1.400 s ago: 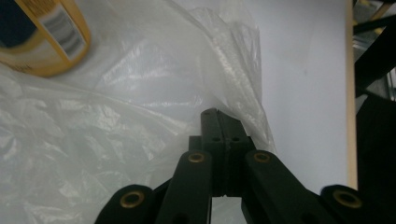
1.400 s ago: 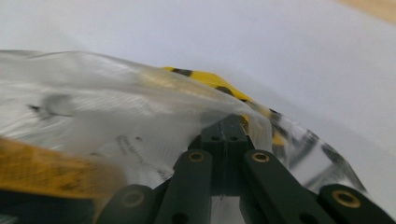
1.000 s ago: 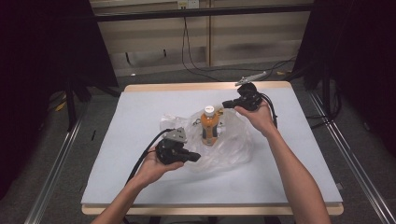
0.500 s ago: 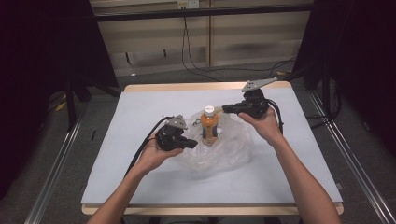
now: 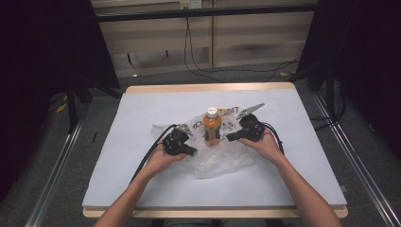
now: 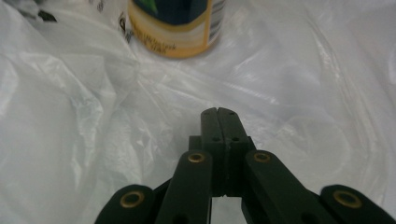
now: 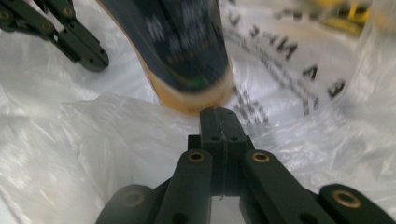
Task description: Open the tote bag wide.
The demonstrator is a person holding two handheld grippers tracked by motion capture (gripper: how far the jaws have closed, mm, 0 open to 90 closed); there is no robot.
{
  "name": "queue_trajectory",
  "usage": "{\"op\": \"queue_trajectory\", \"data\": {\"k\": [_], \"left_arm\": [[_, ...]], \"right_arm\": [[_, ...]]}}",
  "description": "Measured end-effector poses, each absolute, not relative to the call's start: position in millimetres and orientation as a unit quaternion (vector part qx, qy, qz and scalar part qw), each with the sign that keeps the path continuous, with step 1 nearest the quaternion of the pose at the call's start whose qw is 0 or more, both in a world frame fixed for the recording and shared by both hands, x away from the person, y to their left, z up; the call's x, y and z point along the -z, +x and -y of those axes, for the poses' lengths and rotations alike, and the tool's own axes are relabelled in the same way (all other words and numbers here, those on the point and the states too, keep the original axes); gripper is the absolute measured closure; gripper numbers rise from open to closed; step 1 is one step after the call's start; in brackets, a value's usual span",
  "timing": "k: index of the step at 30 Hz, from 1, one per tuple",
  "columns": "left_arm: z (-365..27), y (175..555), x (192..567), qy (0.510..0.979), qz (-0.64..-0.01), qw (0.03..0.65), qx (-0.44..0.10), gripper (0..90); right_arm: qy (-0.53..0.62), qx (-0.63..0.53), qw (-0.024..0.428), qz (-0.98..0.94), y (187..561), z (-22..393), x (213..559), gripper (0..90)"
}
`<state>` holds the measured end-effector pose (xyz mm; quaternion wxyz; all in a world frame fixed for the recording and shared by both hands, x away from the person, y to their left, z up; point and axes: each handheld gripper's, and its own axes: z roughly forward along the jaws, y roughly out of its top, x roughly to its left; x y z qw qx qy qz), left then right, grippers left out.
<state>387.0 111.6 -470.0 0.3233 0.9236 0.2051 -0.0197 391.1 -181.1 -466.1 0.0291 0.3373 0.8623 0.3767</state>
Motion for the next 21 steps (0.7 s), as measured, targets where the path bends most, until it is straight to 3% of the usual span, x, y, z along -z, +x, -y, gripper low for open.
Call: {"op": "queue_trajectory", "data": {"k": [21], "left_arm": [[-139.5, 374.9, 471.4, 0.915, -0.224, 0.334, 0.02, 90.0]], "right_arm": [[0.357, -0.357, 0.048, -0.862, 348.3, 223.0, 478.4, 90.0]]}}
